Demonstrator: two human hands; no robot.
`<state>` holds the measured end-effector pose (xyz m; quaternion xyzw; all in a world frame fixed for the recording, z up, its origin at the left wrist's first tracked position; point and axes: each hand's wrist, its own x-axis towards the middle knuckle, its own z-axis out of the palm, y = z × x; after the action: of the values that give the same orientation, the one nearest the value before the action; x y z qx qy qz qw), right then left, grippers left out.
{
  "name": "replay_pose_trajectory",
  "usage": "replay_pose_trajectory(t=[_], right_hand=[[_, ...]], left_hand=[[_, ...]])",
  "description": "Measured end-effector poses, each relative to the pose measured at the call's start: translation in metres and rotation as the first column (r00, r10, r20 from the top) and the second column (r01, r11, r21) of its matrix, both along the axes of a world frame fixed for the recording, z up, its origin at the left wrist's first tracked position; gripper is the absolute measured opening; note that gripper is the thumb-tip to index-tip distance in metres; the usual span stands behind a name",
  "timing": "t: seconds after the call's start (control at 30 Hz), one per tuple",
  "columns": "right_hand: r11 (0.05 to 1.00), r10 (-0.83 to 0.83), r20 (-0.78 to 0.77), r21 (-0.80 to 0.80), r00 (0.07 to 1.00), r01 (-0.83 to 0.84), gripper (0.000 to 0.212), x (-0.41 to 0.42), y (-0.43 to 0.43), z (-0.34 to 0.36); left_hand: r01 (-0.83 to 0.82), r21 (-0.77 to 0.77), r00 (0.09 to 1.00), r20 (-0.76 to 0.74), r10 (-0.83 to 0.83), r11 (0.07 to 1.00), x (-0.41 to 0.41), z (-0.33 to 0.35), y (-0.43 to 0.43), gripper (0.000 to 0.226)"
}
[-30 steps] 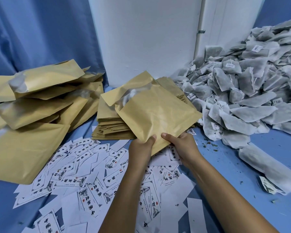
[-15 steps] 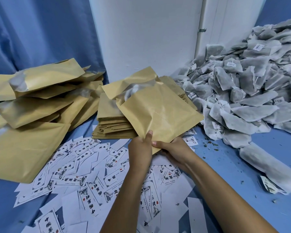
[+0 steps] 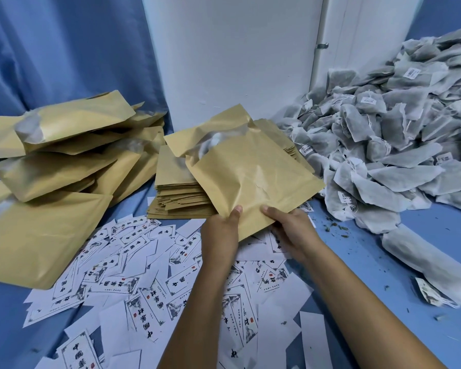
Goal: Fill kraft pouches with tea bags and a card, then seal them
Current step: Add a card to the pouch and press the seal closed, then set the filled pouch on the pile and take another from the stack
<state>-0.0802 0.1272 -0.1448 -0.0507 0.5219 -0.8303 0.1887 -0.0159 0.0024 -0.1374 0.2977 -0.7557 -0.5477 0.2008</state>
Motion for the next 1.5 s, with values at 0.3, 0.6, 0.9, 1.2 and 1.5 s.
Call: replay_pose_trajectory(t=[0.3, 0.6, 0.9, 1.2, 1.5], right_hand=[[0.988, -0.132, 0.070, -0.071, 0.989, 0.137, 0.011, -0.016, 0.014, -0.005], [0.961, -0.240, 0.094, -0.120, 0.966, 0.251, 0.015, -0.021, 0.021, -0.004], [0.951, -0.310, -0.065, -0.010, 0.948, 0.310, 0.014, -0.024, 0.018, 0.003], [0.930, -0.298, -0.158, 0.174, 0.941, 0.323, 0.033, -0.023, -0.003, 0.044], [0.940, -0.339, -0.125, -0.084, 0.932, 0.330, 0.033, 0.025, -0.101, 0.067]], left_hand=[[0.005, -0.012, 0.999, 0.037, -0.005, 1.000, 0.002, 0.001, -0.002, 0.035], [-0.021, 0.006, 0.997, 0.076, 0.020, 1.000, 0.004, 0.004, -0.005, 0.037], [-0.106, -0.074, 0.988, -0.119, 0.097, 0.992, 0.005, 0.010, -0.020, 0.029], [-0.086, 0.096, 0.951, -0.289, 0.110, 0.992, 0.002, 0.043, -0.040, 0.017], [-0.154, 0.042, 0.930, -0.331, 0.159, 0.987, 0.053, 0.078, -0.133, 0.016]])
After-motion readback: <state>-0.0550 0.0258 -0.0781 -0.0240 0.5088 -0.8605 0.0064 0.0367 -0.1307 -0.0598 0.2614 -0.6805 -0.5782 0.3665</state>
